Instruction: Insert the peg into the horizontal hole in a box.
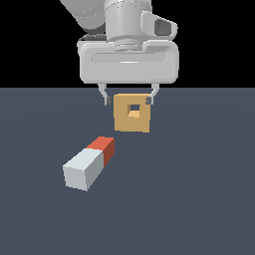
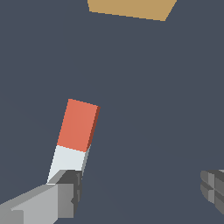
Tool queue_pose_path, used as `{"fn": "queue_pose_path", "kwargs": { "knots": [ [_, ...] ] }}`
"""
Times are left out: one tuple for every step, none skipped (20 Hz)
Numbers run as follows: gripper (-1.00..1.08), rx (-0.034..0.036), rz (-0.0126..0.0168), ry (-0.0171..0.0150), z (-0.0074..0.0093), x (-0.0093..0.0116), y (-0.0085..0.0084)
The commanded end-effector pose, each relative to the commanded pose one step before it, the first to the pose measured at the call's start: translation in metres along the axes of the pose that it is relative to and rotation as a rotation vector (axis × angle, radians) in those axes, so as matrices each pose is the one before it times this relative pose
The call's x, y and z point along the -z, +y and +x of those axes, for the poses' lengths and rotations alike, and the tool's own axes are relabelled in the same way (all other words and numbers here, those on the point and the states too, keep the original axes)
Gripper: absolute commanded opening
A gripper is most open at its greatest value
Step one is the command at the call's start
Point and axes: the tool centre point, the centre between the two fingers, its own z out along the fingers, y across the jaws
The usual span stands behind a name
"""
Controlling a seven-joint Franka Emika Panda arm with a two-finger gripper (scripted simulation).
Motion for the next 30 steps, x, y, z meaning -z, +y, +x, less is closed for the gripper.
{"fn": "queue_pose_path", "kwargs": {
  "knots": [
    [1.00, 0.00000, 0.00000, 0.00000, -0.00001, -0.00001, 0.00001],
    [1.00, 0.00000, 0.00000, 0.00000, 0.00013, -0.00014, -0.00015],
    [1.00, -0.00169, 0.00000, -0.00006, -0.00063, -0.00042, -0.00046],
    [1.00, -0.00207, 0.00004, -0.00006, -0.00060, -0.00073, -0.00076],
    [1.00, -0.00293, 0.00005, -0.00008, -0.00086, -0.00102, -0.00107],
    [1.00, -0.00378, 0.00006, -0.00010, -0.00111, -0.00131, -0.00138],
    [1.00, -0.00463, 0.00008, -0.00013, -0.00135, -0.00161, -0.00170],
    [1.00, -0.00552, 0.00009, -0.00016, -0.00162, -0.00192, -0.00202],
    [1.00, -0.00640, 0.00011, -0.00018, -0.00187, -0.00222, -0.00234],
    [1.00, -0.00730, 0.00012, -0.00021, -0.00214, -0.00254, -0.00267],
    [1.00, -0.00822, 0.00014, -0.00024, -0.00240, -0.00286, -0.00301],
    [1.00, -0.00918, 0.00016, -0.00027, -0.00269, -0.00319, -0.00335],
    [1.00, -0.01014, 0.00017, -0.00030, -0.00296, -0.00353, -0.00370],
    [1.00, -0.01115, 0.00019, -0.00033, -0.00326, -0.00388, -0.00406],
    [1.00, -0.01219, 0.00021, -0.00037, -0.00356, -0.00424, -0.00444],
    [1.00, -0.01320, 0.00023, -0.00040, -0.00385, -0.00461, -0.00481],
    [1.00, -0.01423, 0.00024, -0.00044, -0.00414, -0.00497, -0.00517],
    [1.00, -0.01491, 0.00026, -0.00047, -0.00434, -0.00523, -0.00541],
    [1.00, -0.01431, 0.00025, -0.00046, -0.00416, -0.00503, -0.00519],
    [1.00, -0.01358, 0.00024, -0.00044, -0.00395, -0.00478, -0.00490],
    [1.00, -0.01278, 0.00022, -0.00042, -0.00372, -0.00452, -0.00461],
    [1.00, -0.01197, 0.00021, -0.00039, -0.00348, -0.00425, -0.00431],
    [1.00, -0.01113, 0.00020, -0.00035, -0.00322, -0.00398, -0.00399],
    [1.00, -0.01028, 0.00019, -0.00031, -0.00298, -0.00369, -0.00367],
    [1.00, -0.00936, 0.00017, -0.00027, -0.00270, -0.00339, -0.00334],
    [1.00, -0.00842, 0.00016, -0.00024, -0.00243, -0.00307, -0.00300],
    [1.00, -0.00750, 0.00014, -0.00021, -0.00216, -0.00274, -0.00264],
    [1.00, -0.00647, 0.00012, -0.00017, -0.00186, -0.00239, -0.00229],
    [1.00, -0.00548, 0.00011, -0.00014, -0.00158, -0.00202, -0.00192],
    [1.00, -0.00447, 0.00009, -0.00011, -0.00129, -0.00166, -0.00156]
  ]
}}
